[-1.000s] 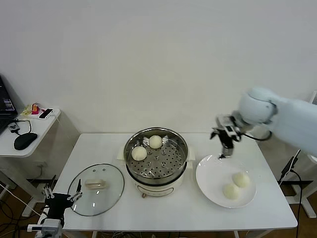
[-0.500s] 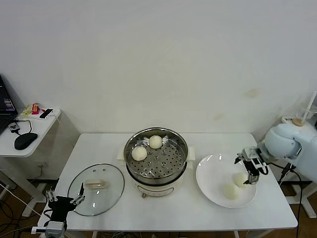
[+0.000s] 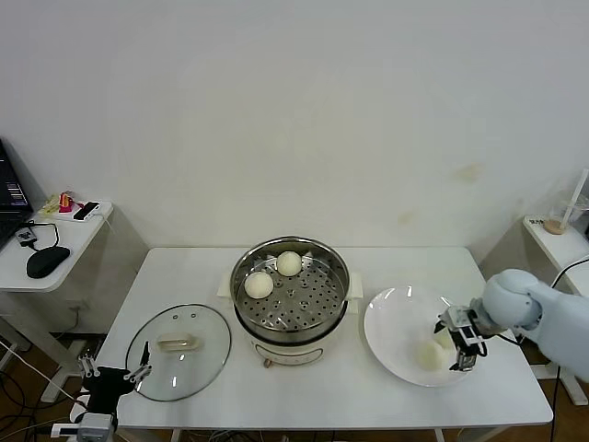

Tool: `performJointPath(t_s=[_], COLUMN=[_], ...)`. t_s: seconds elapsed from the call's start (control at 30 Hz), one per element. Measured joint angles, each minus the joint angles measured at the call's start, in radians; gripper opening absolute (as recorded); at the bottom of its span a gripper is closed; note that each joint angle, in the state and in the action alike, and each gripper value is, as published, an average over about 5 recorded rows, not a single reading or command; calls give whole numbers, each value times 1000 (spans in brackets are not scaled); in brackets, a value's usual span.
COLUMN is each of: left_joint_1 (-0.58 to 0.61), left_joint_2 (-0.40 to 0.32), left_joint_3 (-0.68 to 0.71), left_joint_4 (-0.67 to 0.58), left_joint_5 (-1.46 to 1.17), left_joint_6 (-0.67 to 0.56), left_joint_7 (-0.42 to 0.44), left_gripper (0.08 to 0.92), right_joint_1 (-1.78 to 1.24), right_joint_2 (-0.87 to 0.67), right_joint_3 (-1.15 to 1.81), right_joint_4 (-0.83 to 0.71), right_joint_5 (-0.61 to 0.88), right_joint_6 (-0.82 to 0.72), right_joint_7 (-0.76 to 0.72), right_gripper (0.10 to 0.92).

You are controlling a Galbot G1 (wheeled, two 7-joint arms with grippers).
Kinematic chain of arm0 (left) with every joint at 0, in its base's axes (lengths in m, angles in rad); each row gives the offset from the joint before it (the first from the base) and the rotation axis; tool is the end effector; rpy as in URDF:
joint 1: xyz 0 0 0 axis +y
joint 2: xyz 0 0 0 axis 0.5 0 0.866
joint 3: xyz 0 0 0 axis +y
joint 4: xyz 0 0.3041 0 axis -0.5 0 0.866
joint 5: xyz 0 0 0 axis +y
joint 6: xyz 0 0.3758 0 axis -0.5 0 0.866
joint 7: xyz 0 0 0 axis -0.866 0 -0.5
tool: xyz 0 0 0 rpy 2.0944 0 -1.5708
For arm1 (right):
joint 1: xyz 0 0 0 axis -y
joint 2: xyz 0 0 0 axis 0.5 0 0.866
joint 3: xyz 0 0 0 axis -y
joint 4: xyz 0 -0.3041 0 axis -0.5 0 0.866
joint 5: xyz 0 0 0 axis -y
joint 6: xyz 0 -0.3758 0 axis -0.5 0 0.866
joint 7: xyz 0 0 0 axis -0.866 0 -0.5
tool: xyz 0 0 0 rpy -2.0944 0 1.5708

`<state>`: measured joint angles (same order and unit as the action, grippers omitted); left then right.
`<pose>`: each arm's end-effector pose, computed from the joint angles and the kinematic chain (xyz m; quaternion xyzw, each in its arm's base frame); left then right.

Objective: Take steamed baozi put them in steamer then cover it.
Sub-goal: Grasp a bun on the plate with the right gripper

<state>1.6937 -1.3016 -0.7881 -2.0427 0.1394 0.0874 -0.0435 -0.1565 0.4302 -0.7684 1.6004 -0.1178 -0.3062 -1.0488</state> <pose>0.1945 0.1198 -0.2786 0.0671 -0.9598 -0.2505 0.1073 0.4152 -0.1157 -0.2029 0.5070 -0.5213 0.5473 0.4144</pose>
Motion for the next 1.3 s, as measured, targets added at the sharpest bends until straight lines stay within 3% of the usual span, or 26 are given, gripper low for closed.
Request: performJointPath(t_s=[0.4,0.83,1.3], left_joint_1=[-3,-7,-6], left_joint_2=[-3,-4,-6], left_joint_3=[-3,-4,-3], left_joint_4=[6,7,-2], left_joint_5=[-2,-2,-3], left_joint_6=[-1,-1,-2], left_joint_7=[0,-1,-2], left_gripper=[823,823,823], right_joint_1=[-64,-78,-51], right_joint_2=[45,70,52], right_joint_3=[32,49,47], right_joint_4=[-44,-61,-44], right_joint_5=[-32,-42,-35], right_joint_6=[-23,-43,-48], right_joint_7=[16,24,-5], right_gripper=[820,682,620])
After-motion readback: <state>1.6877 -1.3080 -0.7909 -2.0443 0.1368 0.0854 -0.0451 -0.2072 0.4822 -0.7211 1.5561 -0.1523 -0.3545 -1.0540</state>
